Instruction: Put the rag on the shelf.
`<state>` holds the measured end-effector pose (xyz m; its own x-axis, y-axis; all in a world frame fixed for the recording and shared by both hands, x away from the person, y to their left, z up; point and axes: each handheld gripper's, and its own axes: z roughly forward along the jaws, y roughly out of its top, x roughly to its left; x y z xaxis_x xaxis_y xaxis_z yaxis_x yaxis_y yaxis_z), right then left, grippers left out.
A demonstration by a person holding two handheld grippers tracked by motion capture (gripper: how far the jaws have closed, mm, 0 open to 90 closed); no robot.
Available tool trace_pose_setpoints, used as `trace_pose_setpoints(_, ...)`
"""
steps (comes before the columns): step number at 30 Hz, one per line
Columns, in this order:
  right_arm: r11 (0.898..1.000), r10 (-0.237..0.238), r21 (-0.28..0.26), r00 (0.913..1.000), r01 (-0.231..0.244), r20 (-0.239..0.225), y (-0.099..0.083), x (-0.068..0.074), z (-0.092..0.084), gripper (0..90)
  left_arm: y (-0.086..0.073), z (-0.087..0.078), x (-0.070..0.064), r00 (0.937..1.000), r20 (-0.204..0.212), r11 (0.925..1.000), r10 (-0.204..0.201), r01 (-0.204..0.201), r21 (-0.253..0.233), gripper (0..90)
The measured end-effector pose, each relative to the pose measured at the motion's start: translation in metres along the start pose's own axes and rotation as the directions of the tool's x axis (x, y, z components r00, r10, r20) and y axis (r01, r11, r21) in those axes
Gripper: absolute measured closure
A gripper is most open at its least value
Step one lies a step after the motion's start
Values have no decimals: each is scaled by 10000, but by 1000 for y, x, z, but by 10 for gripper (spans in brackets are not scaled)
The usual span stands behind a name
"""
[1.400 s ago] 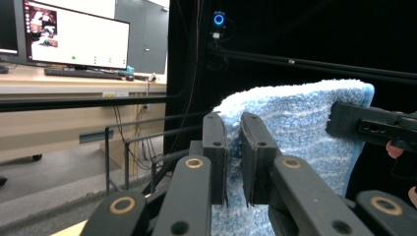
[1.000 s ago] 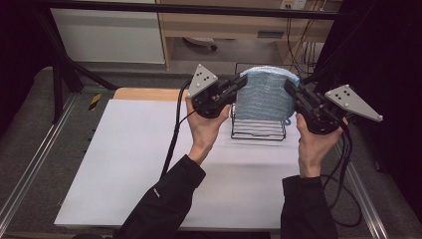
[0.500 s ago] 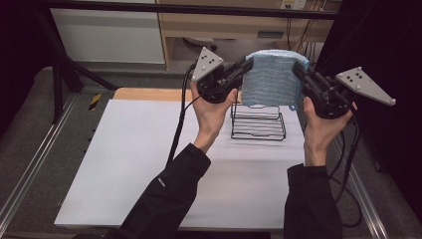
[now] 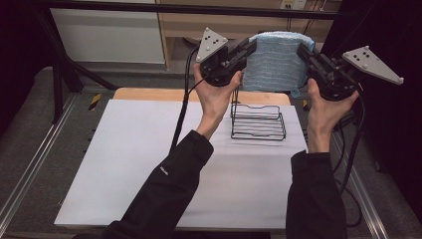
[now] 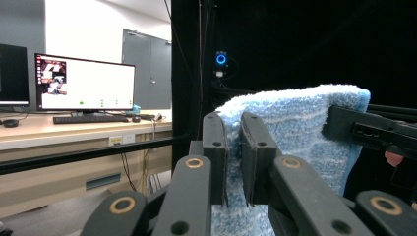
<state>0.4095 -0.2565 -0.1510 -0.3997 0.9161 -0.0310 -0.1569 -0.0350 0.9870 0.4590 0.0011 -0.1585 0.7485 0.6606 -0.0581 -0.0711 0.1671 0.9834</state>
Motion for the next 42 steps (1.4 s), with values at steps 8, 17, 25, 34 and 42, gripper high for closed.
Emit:
trace_pose_setpoints(8, 10000, -79, -28, 10000, 79, 15, 4, -8, 12, 830, 3, 13, 8, 9997, -163, 9999, 163, -164, -13, 823)
trace_pose_setpoints(17, 9999, -98, 47, 9999, 97, 58, 5, -17, 29, 830, 4, 27, 19, 9988, -327, 9993, 377, -375, 80, 823)
trace_pose_setpoints(25, 9996, -226, 185, 9997, 228, -78, 2, -23, 44, 830, 0, 35, 30, 9983, -455, 9992, 368, -362, 138, 823)
trace_pose_setpoints(34, 9987, -67, 509, 10000, 66, 28, -10, -31, 52, 830, -10, 45, 37, 9961, -599, 9966, 643, -610, 557, 823)
trace_pose_setpoints(42, 9972, 119, 742, 9999, -128, 121, -25, -42, 56, 829, -22, 56, 41, 9954, -648, 9940, 704, -645, 888, 823)
